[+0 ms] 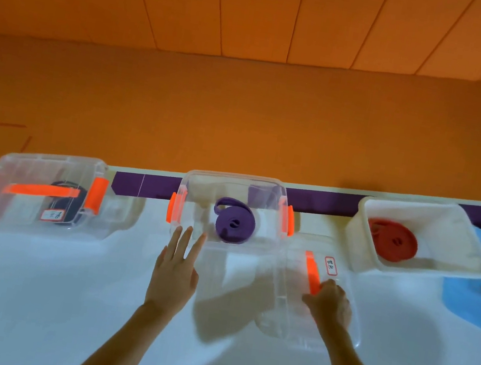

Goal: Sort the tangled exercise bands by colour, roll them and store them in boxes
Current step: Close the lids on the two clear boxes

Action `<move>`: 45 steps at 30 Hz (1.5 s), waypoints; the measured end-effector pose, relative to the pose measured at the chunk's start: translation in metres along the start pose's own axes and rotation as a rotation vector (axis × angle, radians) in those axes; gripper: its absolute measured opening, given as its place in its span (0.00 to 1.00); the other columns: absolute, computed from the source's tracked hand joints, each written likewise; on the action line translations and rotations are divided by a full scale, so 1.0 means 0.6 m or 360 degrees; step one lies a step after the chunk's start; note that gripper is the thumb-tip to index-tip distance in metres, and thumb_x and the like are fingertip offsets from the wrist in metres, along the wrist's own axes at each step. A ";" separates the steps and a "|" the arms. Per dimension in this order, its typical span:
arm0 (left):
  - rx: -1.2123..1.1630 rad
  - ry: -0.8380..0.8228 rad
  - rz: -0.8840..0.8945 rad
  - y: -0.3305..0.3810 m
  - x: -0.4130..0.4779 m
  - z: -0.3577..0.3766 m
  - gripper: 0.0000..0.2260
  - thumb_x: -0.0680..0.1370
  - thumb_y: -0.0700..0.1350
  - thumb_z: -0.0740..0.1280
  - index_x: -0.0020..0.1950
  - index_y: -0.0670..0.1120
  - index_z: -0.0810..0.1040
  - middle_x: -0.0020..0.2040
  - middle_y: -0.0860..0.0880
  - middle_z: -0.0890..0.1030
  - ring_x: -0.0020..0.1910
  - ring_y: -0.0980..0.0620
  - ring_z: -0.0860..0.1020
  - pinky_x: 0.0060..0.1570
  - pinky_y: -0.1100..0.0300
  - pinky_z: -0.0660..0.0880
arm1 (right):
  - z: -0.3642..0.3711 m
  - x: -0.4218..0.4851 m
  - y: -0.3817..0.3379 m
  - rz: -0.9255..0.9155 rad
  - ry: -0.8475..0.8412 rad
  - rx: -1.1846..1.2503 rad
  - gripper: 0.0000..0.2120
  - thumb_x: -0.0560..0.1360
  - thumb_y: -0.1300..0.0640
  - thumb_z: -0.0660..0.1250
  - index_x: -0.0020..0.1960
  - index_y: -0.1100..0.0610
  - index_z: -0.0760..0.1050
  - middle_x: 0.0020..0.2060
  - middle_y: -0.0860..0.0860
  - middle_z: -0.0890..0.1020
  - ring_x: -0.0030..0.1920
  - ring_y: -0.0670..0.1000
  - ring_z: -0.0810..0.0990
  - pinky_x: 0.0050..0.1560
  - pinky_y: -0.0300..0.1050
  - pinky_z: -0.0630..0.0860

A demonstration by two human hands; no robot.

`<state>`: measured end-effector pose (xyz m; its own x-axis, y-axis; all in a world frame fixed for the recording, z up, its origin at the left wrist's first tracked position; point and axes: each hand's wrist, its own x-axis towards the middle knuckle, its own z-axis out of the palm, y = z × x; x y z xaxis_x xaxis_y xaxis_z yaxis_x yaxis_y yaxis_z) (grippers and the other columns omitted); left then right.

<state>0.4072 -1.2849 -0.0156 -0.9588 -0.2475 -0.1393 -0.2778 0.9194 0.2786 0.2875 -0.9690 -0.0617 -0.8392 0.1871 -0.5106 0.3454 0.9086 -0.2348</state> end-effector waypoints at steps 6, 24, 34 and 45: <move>-0.0029 0.0071 0.0082 -0.007 -0.003 0.001 0.38 0.75 0.35 0.74 0.84 0.47 0.65 0.83 0.40 0.65 0.84 0.36 0.60 0.64 0.41 0.79 | -0.032 -0.066 0.059 -0.0010 0.0023 0.0026 0.19 0.65 0.50 0.76 0.54 0.51 0.80 0.48 0.51 0.85 0.47 0.57 0.84 0.43 0.45 0.74; -0.0182 0.0107 0.0053 -0.016 -0.002 0.001 0.31 0.83 0.39 0.68 0.84 0.49 0.63 0.84 0.44 0.63 0.85 0.41 0.58 0.81 0.38 0.60 | -0.122 -0.118 0.007 -0.0425 0.0329 0.0308 0.15 0.65 0.52 0.76 0.51 0.46 0.78 0.43 0.42 0.82 0.42 0.51 0.79 0.44 0.46 0.73; -0.0638 0.0280 -0.0300 0.018 -0.023 -0.027 0.28 0.86 0.47 0.64 0.85 0.55 0.59 0.86 0.48 0.59 0.84 0.45 0.59 0.79 0.45 0.67 | -0.127 -0.039 -0.201 -0.1149 0.0375 -0.0422 0.15 0.70 0.51 0.78 0.56 0.49 0.83 0.51 0.46 0.87 0.49 0.49 0.86 0.47 0.43 0.82; -0.0751 0.0129 -0.0476 -0.020 0.046 -0.047 0.27 0.89 0.50 0.55 0.87 0.53 0.52 0.87 0.49 0.57 0.85 0.46 0.58 0.79 0.48 0.65 | -0.102 0.013 -0.372 -0.1541 0.0120 -0.0757 0.18 0.70 0.49 0.76 0.60 0.45 0.80 0.57 0.44 0.83 0.60 0.51 0.81 0.61 0.49 0.76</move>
<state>0.3827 -1.3115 0.0039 -0.8307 -0.5161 -0.2088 -0.5163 0.5739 0.6356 0.1784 -1.1474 0.0375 -0.6972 -0.6808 -0.2245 -0.6635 0.7314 -0.1576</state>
